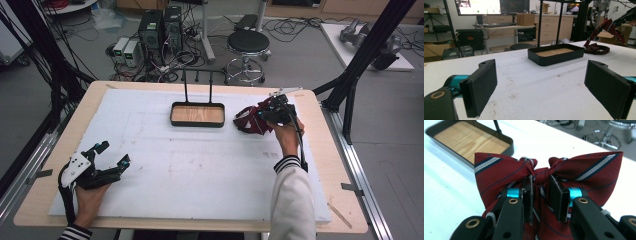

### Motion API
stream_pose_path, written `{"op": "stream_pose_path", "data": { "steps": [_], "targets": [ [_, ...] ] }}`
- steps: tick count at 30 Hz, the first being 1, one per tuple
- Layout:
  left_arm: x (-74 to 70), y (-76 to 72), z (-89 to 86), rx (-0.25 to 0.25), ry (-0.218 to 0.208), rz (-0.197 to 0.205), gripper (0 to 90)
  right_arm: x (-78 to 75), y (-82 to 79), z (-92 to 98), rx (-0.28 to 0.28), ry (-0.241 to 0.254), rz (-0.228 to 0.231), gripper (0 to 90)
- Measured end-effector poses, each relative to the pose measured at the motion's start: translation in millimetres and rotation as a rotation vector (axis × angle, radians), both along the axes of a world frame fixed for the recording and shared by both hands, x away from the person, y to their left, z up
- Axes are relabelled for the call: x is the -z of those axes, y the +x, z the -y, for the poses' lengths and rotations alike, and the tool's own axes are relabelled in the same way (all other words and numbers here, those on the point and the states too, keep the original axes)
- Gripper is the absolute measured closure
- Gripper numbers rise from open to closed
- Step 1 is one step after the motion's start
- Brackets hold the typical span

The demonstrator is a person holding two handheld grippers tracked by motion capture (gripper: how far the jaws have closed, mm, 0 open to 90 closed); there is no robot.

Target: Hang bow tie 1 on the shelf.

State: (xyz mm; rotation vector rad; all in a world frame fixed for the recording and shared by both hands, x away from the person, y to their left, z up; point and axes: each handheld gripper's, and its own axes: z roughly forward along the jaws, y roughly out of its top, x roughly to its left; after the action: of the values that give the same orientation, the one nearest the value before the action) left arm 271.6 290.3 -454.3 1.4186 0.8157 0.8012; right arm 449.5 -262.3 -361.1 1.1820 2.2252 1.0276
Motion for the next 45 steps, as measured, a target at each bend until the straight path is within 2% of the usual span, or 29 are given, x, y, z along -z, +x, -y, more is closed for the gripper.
{"op": "stream_pose_path", "data": {
  "steps": [1,2,3,6,10,17,21,23,24,32,36,39,45],
  "targets": [
    [0.0,0.0,0.0,0.0,0.0,0.0,11.4,0.0,0.0,0.0,0.0,0.0,0.0,74.0],
    [0.0,0.0,0.1,0.0,0.0,0.0,11.4,-4.4,-2.9,-1.2,-0.007,0.012,0.025,74.0],
    [0.0,0.0,0.1,0.0,0.001,0.0,11.4,-4.4,-2.9,-1.2,-0.007,0.012,0.025,74.0],
    [0.0,0.0,0.1,0.0,0.0,0.001,11.4,-12.7,-8.5,-4.3,-0.023,0.034,0.075,74.0],
    [-0.1,-0.1,0.1,0.001,0.003,0.002,11.4,-19.7,-14.8,-7.0,-0.044,0.048,0.11,74.0],
    [0.0,-0.1,0.1,0.001,0.003,0.002,11.4,-29.0,-23.4,-13.6,-0.078,0.05,0.161,73.9],
    [0.0,-0.1,0.2,0.001,0.003,0.002,11.4,-33.7,-28.2,-18.7,-0.105,0.046,0.206,73.9],
    [0.0,-0.1,0.2,0.001,0.002,0.002,11.4,-34.6,-28.9,-19.5,-0.109,0.054,0.215,73.9],
    [0.0,-0.1,0.2,0.001,0.002,0.002,11.4,-36.1,-29.9,-20.9,-0.112,0.066,0.234,74.0],
    [0.0,-0.1,0.3,0.001,0.003,0.002,11.4,-44.0,-33.8,-26.8,-0.138,0.127,0.271,74.0],
    [0.0,-0.1,0.3,0.001,0.003,0.002,11.4,-51.4,-35.2,-35.0,-0.15,0.135,0.277,73.9],
    [0.0,-0.1,0.2,0.001,0.002,0.002,11.4,-56.5,-34.1,-42.4,-0.166,0.132,0.302,73.9],
    [0.1,-0.1,0.3,0.0,-0.002,0.002,11.4,-63.1,-30.8,-52.0,-0.17,0.139,0.302,73.9]
  ]
}}
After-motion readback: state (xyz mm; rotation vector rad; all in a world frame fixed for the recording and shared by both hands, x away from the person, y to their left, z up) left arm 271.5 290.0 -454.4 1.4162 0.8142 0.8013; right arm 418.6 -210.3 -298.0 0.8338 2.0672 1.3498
